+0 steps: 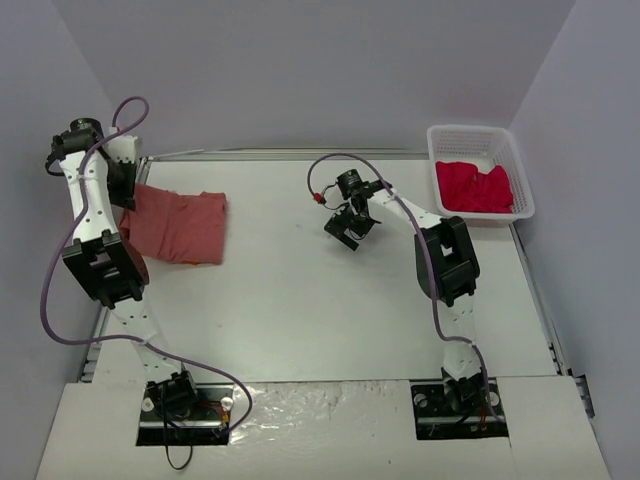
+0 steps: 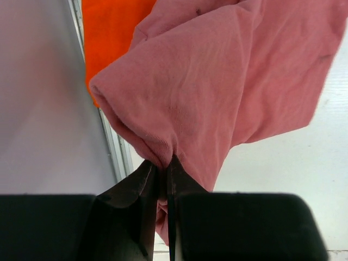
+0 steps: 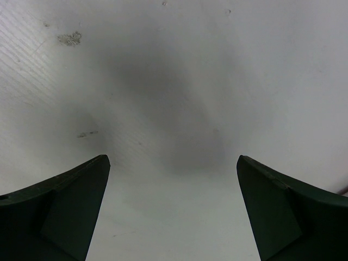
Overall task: Fold and stack the t-shirts
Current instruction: Put the neatly folded tshirt into the corner of the board with the left arm
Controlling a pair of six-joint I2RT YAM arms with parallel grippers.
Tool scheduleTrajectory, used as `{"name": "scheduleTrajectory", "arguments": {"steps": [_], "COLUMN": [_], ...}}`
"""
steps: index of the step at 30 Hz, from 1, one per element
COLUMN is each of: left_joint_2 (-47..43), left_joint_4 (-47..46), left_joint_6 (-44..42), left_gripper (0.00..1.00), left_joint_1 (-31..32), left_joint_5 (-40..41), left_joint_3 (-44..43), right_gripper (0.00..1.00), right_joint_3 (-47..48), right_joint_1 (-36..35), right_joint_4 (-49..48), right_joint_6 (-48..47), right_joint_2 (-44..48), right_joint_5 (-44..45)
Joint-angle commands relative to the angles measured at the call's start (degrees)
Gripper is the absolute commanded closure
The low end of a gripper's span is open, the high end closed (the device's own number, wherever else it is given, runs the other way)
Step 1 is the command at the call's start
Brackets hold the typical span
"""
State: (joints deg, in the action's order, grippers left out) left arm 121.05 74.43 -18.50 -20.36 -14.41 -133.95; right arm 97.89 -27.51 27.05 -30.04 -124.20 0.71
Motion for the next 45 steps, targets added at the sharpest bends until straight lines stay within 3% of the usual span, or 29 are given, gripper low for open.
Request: {"name": "scheduleTrajectory", "arguments": {"steps": [1,28,35,41,45], "left_joint_2": [-0.74,5.86,8.23,7.62,4.11], "left_joint_4": [-3.49,-23.1,-31.53,-32.42,-29.62], "left_joint_6": [-2.24,-4.44,-4.88,-3.56,-3.91], "left_gripper": [0.98,0.98,0.97,0.98,0.98], "left_joint_1": [-1.43,-1.26,-0.47,-0.3,1.9], "left_joint_5": [3.77,21.7,32.59,30.68,28.48], "left_joint_3": [1.41,8.79,15.29,17.41,14.43], "right_gripper": [0.0,0.0,0.0,0.0,0.0], "right_joint_3": [0.73,2.66,2.75,2.57,2.57], "right_joint_1": [-0.62,-1.85,-1.94,-1.94,-1.94], "right_joint_4": [3.01,6.35,6.61,6.7,6.61], "right_joint_6": [-0.37,-1.42,-1.69,-1.95,-1.95], "right_joint_2": [-1.74,-5.52,-6.05,-6.14,-6.58], "right_joint_5": [1.22,3.86,4.21,4.74,4.65]}}
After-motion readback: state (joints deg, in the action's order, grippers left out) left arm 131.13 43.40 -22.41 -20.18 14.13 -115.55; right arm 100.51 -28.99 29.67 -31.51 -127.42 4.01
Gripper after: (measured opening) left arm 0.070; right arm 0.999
